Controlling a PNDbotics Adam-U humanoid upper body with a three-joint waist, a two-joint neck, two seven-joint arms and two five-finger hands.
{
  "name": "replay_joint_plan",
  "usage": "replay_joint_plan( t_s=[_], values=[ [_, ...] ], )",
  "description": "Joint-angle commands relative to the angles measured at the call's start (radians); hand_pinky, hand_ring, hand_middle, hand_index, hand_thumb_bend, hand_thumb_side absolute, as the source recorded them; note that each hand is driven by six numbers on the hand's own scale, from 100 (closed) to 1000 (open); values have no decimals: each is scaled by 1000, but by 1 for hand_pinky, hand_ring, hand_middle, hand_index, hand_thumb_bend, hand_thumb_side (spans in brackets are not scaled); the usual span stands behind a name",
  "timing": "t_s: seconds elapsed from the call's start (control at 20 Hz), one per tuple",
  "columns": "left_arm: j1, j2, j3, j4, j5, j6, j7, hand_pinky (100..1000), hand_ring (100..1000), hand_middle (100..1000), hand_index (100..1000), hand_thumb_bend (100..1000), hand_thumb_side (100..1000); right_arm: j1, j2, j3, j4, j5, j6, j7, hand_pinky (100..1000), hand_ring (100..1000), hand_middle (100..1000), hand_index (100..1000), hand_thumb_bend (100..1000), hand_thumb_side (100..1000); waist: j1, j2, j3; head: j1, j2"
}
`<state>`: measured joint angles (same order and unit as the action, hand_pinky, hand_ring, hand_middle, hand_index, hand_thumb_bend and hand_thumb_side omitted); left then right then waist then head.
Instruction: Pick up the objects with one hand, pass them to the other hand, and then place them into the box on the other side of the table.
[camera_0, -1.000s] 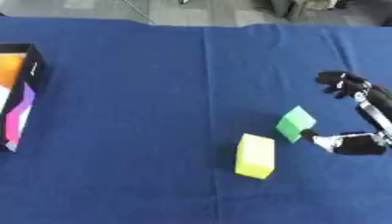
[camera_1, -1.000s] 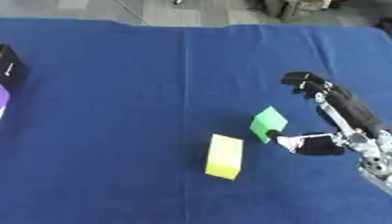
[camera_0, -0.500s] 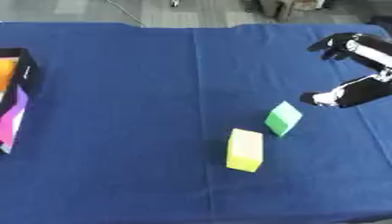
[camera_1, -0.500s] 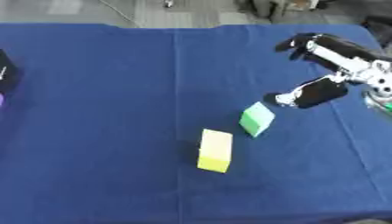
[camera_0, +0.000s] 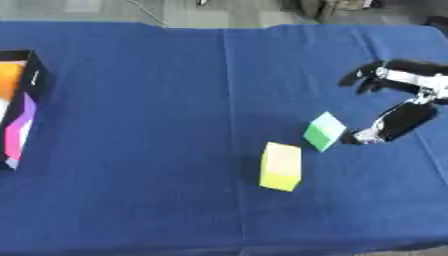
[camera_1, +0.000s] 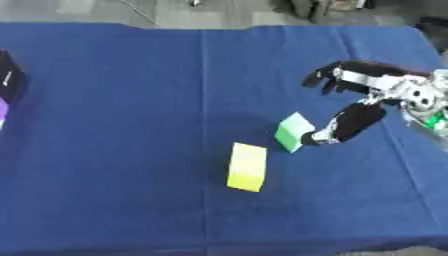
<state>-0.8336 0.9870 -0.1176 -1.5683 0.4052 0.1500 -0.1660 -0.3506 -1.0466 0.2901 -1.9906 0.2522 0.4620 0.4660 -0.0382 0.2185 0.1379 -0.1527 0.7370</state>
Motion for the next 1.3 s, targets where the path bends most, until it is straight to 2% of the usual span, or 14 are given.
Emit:
replay_joint_plan(
  t_s=[0.05, 0.4, 0.65, 0.75, 0.8, 0.85, 1.2, 1.25, 1.3],
  values=[
    [-13, 40, 3, 3, -15, 0, -8, 967, 1000, 640, 853, 100, 662, -37, 2, 8, -9, 31, 30, 9, 828, 798, 843, 875, 588, 265, 4, -24, -4, 12, 5],
    [-20, 40, -16, 19, -59, -4, -23, 964, 1000, 639, 852, 100, 656, -66, 58, 46, -9, 102, 113, -8, 816, 787, 839, 878, 587, 263, 3, -36, -9, 25, 29],
    [-24, 36, -21, 32, -67, -3, -27, 965, 1000, 638, 852, 100, 656, -62, 77, 70, -9, 109, 145, -39, 801, 773, 840, 885, 583, 270, 2, -42, -9, 35, 33],
    [-25, 36, -24, 35, -72, -3, -30, 964, 1000, 638, 852, 100, 654, -60, 83, 82, -9, 109, 149, -50, 803, 774, 839, 886, 581, 274, 3, -44, -8, 35, 33],
    [-26, 37, -26, 36, -75, -3, -31, 962, 1000, 638, 852, 100, 657, -58, 85, 91, -9, 113, 149, -54, 810, 776, 835, 886, 628, 248, 3, -45, -7, 35, 33],
    [-29, 36, -29, 38, -79, -2, -32, 962, 1000, 638, 852, 100, 653, -56, 89, 102, -9, 121, 148, -57, 810, 776, 835, 886, 584, 276, 3, -46, -5, 34, 33],
    [-51, 30, -46, 54, -114, -10, -45, 957, 1000, 638, 852, 100, 645, -44, 121, 168, -9, 168, 137, -75, 813, 774, 831, 887, 574, 273, 4, -49, 6, 49, 33],
    [-51, 29, -48, 56, -119, -12, -46, 955, 1000, 639, 852, 100, 619, -42, 125, 176, -9, 171, 134, -77, 814, 774, 831, 889, 603, 254, 5, -50, 8, 55, 33],
    [-51, 29, -51, 58, -124, -13, -47, 954, 1000, 639, 851, 100, 640, -38, 128, 183, -9, 172, 132, -78, 810, 772, 832, 891, 566, 270, 6, -50, 10, 59, 33]
  ],
)
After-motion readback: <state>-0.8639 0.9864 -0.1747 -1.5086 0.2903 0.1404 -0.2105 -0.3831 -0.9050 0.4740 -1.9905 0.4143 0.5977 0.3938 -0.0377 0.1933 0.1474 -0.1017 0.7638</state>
